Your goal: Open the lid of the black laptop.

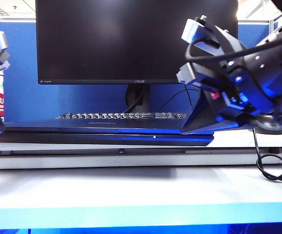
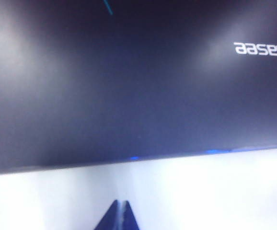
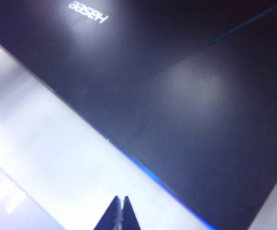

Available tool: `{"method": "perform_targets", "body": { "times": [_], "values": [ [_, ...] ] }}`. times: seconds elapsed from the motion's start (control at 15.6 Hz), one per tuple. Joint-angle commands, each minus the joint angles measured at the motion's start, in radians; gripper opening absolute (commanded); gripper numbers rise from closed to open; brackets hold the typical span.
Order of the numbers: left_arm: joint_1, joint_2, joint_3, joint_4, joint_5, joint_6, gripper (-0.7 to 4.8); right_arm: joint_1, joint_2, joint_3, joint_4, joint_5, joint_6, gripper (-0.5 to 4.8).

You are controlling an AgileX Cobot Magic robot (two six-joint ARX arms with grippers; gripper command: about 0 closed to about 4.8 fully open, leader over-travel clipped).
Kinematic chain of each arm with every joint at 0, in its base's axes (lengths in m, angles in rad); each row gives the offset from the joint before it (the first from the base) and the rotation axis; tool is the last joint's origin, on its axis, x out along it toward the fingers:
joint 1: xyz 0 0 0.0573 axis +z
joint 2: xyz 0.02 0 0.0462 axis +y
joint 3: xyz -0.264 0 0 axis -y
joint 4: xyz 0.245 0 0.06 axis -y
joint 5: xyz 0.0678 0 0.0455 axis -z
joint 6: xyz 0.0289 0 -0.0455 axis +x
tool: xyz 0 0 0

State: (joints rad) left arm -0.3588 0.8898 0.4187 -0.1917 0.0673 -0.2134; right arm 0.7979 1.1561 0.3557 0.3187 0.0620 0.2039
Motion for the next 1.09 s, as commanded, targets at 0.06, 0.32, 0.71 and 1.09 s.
{"method": "perform_targets", "body": {
  "times": [0.06,0.32,0.71,1.09],
  "values": [
    [0.0,-0.001,0.002,0.022,-0.003,0.005,0.19,-0.037,0.019,0.005,0.047,-0.006,-0.003,-0.07],
    [0.0,-0.001,0.002,0.022,-0.003,0.004,0.19,-0.072,0.029,0.005,0.053,-0.02,-0.01,-0.06],
    [0.0,-0.001,0.002,0.022,-0.004,0.004,0.2,-0.078,0.067,0.006,0.073,-0.02,-0.022,-0.06],
    [0.0,-0.001,0.001,0.003,-0.043,0.019,0.21,-0.081,0.068,0.006,0.113,-0.019,-0.025,-0.07]
  ]
}}
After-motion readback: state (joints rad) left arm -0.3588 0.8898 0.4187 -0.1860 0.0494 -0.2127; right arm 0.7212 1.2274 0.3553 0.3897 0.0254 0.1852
